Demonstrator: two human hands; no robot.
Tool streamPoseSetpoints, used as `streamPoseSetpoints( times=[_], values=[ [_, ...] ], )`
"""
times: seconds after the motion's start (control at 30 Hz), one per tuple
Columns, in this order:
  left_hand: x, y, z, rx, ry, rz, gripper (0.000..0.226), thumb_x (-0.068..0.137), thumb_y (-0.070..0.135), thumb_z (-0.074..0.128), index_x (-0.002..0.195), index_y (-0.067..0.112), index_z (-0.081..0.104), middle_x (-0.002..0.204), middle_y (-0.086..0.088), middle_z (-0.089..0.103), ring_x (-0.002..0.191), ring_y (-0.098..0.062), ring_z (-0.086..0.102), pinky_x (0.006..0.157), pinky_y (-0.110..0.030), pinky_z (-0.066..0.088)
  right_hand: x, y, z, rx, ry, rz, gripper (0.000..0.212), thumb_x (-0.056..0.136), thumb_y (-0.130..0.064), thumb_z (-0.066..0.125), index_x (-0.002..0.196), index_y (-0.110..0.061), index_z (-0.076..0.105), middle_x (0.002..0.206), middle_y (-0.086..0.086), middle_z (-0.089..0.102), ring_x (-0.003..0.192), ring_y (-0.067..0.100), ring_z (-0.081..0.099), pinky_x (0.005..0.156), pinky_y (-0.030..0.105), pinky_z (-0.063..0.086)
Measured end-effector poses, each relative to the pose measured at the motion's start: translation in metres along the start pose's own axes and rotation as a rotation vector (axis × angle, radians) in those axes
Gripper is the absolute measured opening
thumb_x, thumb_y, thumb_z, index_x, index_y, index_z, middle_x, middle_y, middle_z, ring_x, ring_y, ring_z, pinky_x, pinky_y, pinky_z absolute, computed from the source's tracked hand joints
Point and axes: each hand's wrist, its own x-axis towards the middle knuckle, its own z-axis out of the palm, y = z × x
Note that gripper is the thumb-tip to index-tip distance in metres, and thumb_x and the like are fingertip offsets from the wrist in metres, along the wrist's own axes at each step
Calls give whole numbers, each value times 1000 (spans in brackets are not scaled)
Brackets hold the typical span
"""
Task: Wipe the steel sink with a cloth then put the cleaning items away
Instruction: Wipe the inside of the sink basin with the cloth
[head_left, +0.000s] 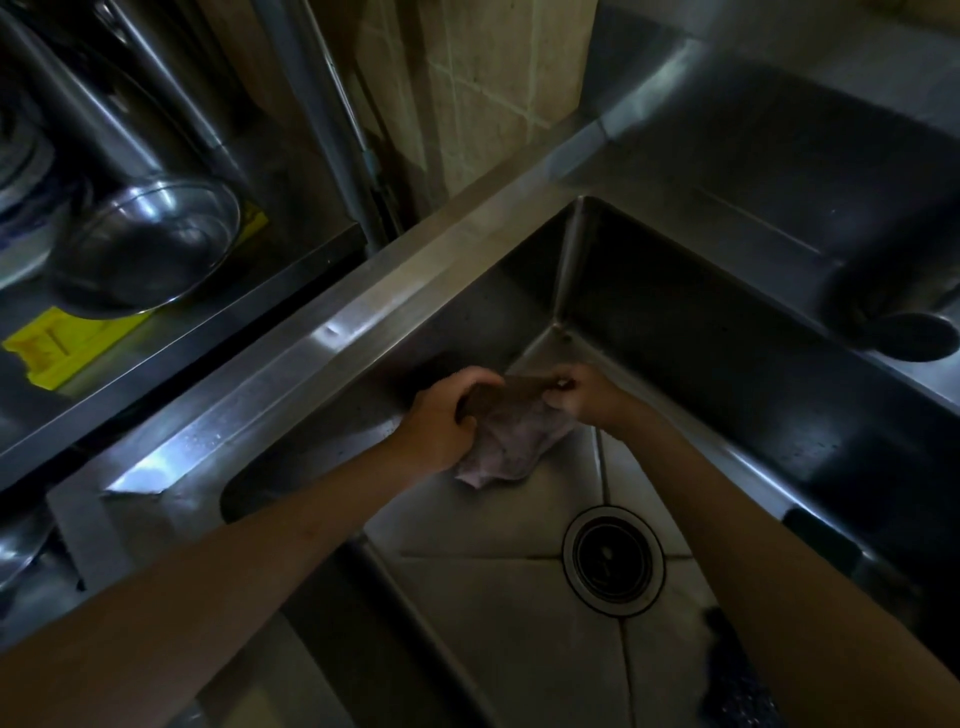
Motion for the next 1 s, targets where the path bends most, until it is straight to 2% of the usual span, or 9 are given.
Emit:
streamPoseSetpoints(
  times=[0.07,0.2,0.3,0.4,0.53,0.63,0.8,0.9,1.0],
  values=[
    [-1,0,-2,68,6,2,57,75,-12,48,122,16,62,123,-6,63,117,-17,56,103,-23,39,-1,-1,-1,23,-13,-12,28,93,-6,56,120,-2,62,104,3,59,99,14,54,85,21,41],
    [-2,1,-9,179,22,-48,55,80,-5,54,131,15,55,127,-7,61,120,-17,55,93,-5,31,3,-2,3,58,67,14,32,96,-22,53,96,7,68,82,12,59,72,17,53,66,26,38],
    [-1,6,-14,236,39,-39,55,79,-3,57,132,14,54,124,-9,63,116,-19,58,86,-2,29,4,-10,6,30,55,32,32,98,-26,49,92,1,66,86,17,60,73,18,53,61,24,37],
    [0,8,-20,296,64,-62,55,80,3,59,132,20,54,118,-9,66,111,-22,61,88,-9,35,-1,-15,-1,55,7,40,32,93,-23,58,113,2,61,98,15,60,87,18,53,59,14,38],
    [-1,11,-22,362,88,-27,55,79,7,61,132,22,55,118,-12,66,110,-30,61,98,-33,46,-13,-22,-12,80,-100,43,51,78,6,69,126,0,52,106,7,50,95,17,48,57,8,40],
    [-4,11,-22,401,109,-7,57,78,9,63,132,23,54,116,-14,67,108,-33,61,96,-36,47,-19,-22,-12,156,16,31,48,76,18,62,122,9,54,100,12,50,83,18,51,53,9,41],
    [-13,13,-24,471,125,61,58,78,17,62,135,24,51,97,-18,71,93,-33,65,86,-35,51,-23,-9,-5,145,295,63,21,76,-2,74,94,7,70,80,13,60,75,21,55,61,26,43],
    [-19,13,-29,510,98,90,67,72,30,50,138,21,48,111,-18,67,93,-34,65,83,-38,52,-22,-7,0,83,355,49,15,80,-16,73,79,-2,68,74,10,58,68,19,54,61,30,41],
    [-18,13,-28,561,95,103,63,79,26,58,141,21,44,140,-8,50,103,-31,63,88,-37,50,-11,-9,3,-87,453,41,23,81,-28,72,87,-6,69,84,12,66,84,25,62,69,29,41]
  ],
)
